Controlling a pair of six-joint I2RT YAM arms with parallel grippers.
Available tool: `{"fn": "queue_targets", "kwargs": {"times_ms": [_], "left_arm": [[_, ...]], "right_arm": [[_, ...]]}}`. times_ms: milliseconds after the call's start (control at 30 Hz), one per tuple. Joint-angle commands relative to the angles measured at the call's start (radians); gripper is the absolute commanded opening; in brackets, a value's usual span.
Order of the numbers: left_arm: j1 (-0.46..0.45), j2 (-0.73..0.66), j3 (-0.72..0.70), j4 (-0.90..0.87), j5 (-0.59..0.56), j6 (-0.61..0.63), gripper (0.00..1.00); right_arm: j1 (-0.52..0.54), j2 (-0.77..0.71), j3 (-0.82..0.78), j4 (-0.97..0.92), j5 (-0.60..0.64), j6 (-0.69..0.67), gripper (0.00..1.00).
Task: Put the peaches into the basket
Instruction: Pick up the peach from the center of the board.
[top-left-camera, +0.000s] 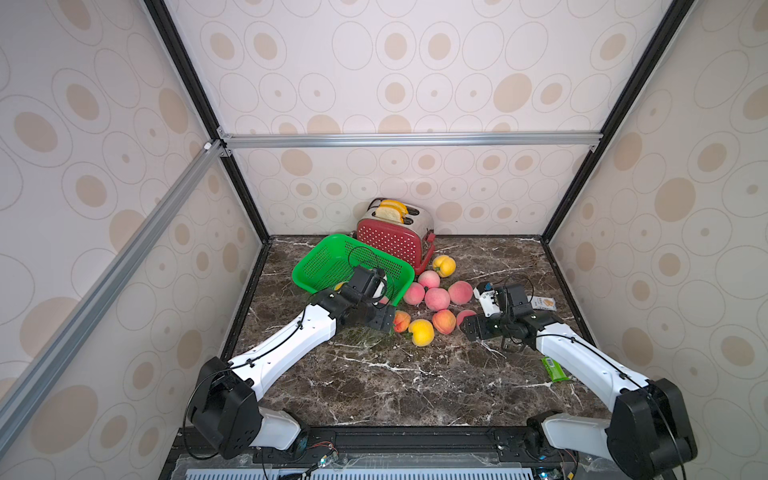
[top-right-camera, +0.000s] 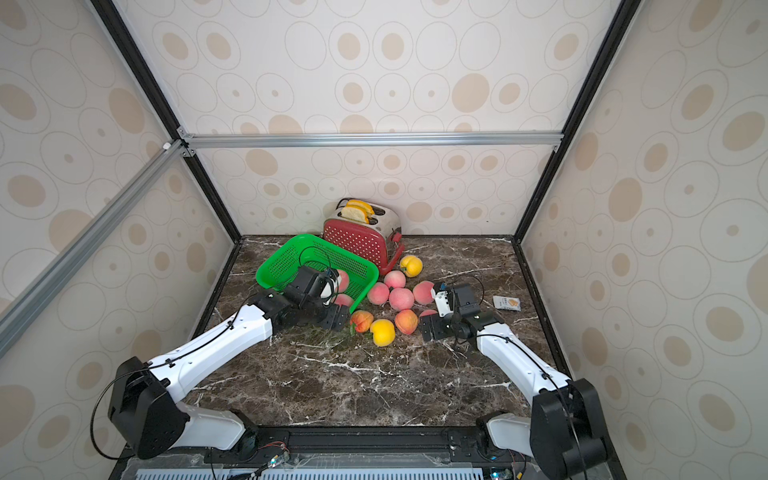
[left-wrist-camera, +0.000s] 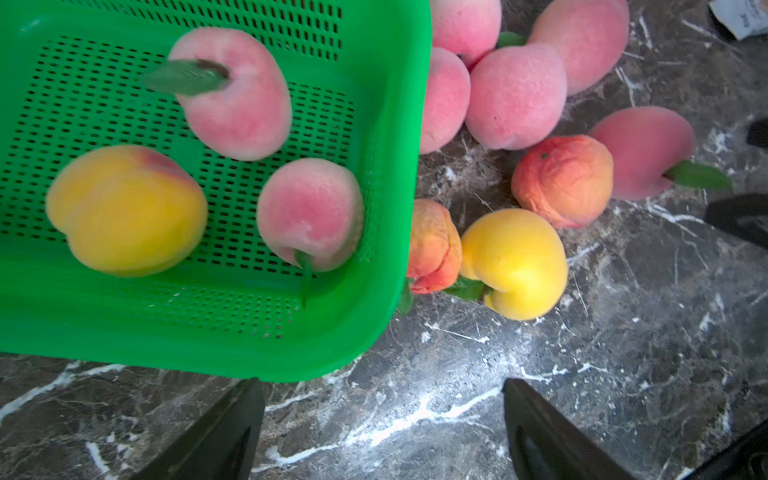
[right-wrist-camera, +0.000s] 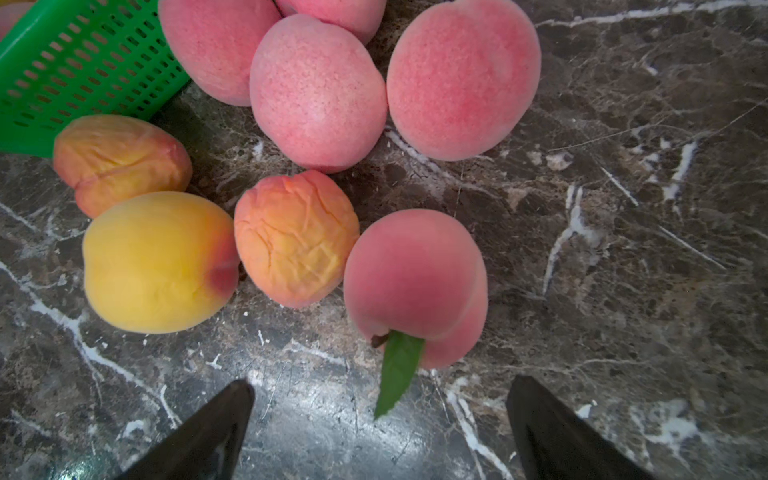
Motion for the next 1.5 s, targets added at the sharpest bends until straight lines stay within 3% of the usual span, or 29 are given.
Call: {"fn": "queue_targets", "kwargs": {"times_ms": [0, 567, 800, 1233, 1467], "left_arm": [[-0.023, -0.049, -0.009, 0.022, 0.001, -0.035, 0.93], [-0.030, -0.083, -0.037, 0.023, 0.001, -0.043, 0.93], [-0.030, -0.084, -0.031, 0.021, 0.001, -0.044, 0.93], [-0.031, -0.088, -0.019, 0.020, 0.024, -0.055, 0.93], [-0.033, -0.091, -0.008, 0.030, 0.079, -0.067, 0.93]], "right_arm": [[-0.017, 0.044, 0.032, 0.036, -0.016, -0.014, 1.00], [-0.089, 0.203, 0.045, 0.131, -0.107, -0.017, 0.96], [-0.090, 0.253, 0.044, 0.148, -0.129, -0.013, 0.89], [-0.093, 0.233, 0.034, 0.145, -0.132, -0.016, 0.69], [-0.092, 0.131, 0.007, 0.108, -0.102, -0.019, 0.70]]}}
